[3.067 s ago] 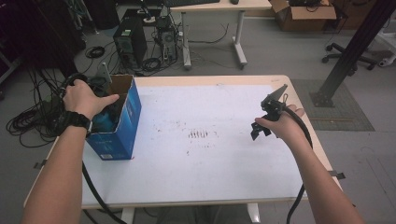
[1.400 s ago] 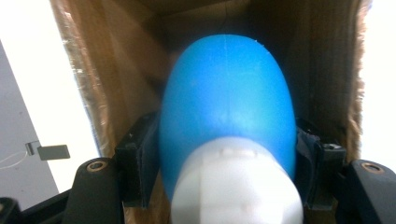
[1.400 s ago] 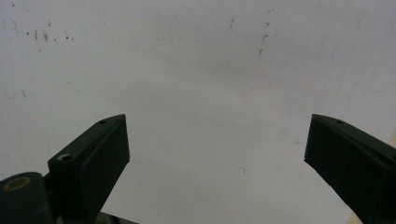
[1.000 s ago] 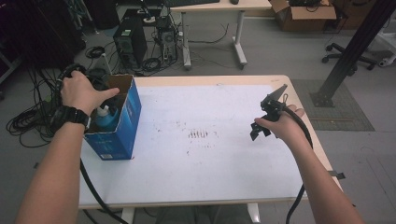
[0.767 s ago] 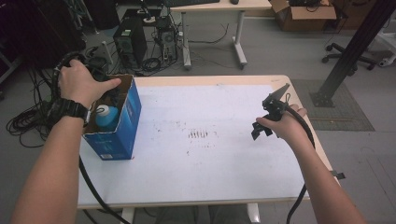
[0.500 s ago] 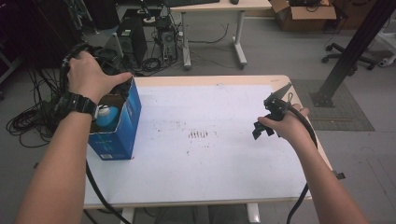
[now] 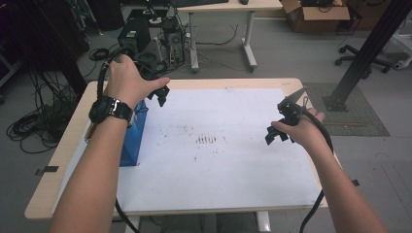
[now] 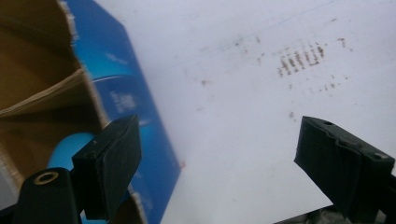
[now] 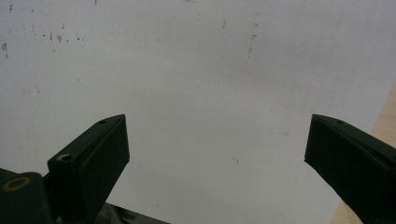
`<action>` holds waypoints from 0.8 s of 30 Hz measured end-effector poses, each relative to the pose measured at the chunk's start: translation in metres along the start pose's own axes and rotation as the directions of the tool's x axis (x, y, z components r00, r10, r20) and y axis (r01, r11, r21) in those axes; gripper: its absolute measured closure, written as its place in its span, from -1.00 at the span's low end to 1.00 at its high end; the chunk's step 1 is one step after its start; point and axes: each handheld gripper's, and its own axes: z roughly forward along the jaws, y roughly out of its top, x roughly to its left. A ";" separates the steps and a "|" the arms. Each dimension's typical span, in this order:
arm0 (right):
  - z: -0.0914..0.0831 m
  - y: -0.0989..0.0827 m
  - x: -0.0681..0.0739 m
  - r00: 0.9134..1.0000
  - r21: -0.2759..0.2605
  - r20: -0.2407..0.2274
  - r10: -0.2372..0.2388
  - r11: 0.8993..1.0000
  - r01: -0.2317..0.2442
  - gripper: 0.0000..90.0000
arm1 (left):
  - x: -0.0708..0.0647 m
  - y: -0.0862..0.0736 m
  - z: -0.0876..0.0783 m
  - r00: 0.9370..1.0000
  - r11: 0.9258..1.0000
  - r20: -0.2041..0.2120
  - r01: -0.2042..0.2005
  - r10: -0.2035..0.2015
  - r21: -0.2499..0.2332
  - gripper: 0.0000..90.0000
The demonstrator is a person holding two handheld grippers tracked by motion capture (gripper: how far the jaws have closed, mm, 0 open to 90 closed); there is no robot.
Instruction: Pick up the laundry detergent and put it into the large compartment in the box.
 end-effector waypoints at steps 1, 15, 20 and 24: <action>0.000 0.000 -0.001 1.000 0.001 0.001 0.001 1.000 -0.001 -0.85 | -0.003 0.001 0.003 1.000 1.000 0.008 -0.002 0.002 -0.003 -0.69; 0.002 -0.003 -0.006 1.000 0.002 -0.007 0.004 1.000 -0.004 -0.86 | -0.032 0.002 0.041 0.996 0.998 0.064 -0.059 0.057 0.030 -0.79; 0.005 -0.002 -0.006 1.000 0.010 -0.009 0.002 1.000 -0.002 -0.86 | -0.036 0.002 0.053 0.996 0.997 0.061 -0.061 0.059 0.041 -0.90; 0.005 -0.001 -0.007 1.000 0.010 -0.011 0.002 1.000 -0.002 -0.86 | -0.039 0.002 0.063 0.996 0.996 0.067 -0.068 0.065 0.054 -0.89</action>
